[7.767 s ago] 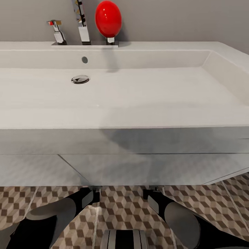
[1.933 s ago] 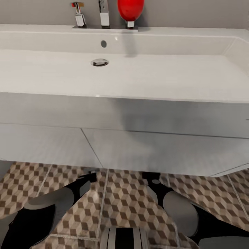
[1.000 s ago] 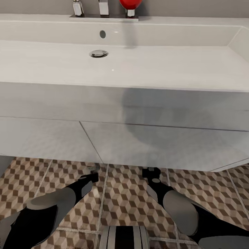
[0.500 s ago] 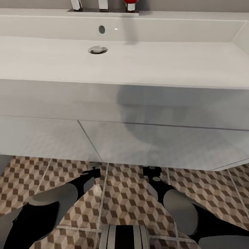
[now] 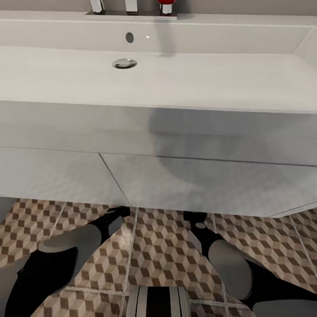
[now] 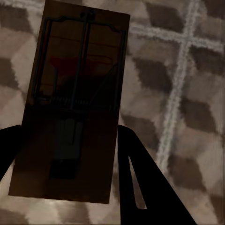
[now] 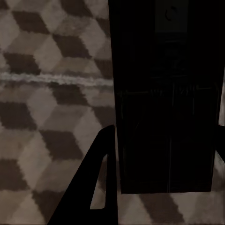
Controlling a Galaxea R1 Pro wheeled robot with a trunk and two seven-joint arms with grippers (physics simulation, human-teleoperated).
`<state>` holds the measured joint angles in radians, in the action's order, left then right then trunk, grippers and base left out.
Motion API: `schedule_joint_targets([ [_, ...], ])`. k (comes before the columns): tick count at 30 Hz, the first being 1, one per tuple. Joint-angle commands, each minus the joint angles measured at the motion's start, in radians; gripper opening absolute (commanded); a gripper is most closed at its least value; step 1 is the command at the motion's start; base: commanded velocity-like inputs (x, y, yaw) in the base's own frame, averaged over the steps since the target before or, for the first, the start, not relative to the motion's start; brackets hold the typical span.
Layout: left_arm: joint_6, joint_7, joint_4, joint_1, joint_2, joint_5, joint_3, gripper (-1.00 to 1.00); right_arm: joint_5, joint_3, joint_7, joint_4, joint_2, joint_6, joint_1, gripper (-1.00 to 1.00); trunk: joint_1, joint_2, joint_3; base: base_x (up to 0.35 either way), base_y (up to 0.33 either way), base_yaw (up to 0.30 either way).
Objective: Take the four mousetraps from the cabinet in the bathroom and place them on the bathroom floor. Make sure all four end up on the same floor surface, and ensure that at least two of them are either under or directly next to the same bathroom sink.
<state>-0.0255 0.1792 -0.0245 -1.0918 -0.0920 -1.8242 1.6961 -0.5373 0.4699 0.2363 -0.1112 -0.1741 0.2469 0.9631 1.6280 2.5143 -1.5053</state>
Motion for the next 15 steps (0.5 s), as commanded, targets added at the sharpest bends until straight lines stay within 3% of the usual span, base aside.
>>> schedule_joint_targets([
  [1,-0.002,0.006,-0.003,-0.004,0.001,-0.006,0.008,-1.00,-0.008,0.009,0.000,0.000,0.000,0.003,0.001,-1.00,0.000,0.000,-0.001,0.000,0.000,0.000],
  [6,-0.001,0.006,-0.003,-0.029,-0.001,-0.007,0.007,-1.00,-0.008,0.009,0.001,-0.006,0.000,0.003,0.007,-1.00,0.000,0.000,-0.001,0.000,0.000,0.000],
  [11,0.001,0.006,-0.003,-0.076,-0.001,-0.007,0.006,-1.00,-0.003,0.009,0.001,-0.006,0.000,-0.004,0.048,-1.00,0.000,0.000,-0.001,0.000,0.000,0.000],
  [15,0.001,0.006,-0.003,-0.082,0.000,-0.009,0.004,-1.00,-0.003,0.010,0.003,0.000,0.000,-0.020,0.100,-1.00,0.000,0.000,-0.001,0.000,0.000,0.000],
])
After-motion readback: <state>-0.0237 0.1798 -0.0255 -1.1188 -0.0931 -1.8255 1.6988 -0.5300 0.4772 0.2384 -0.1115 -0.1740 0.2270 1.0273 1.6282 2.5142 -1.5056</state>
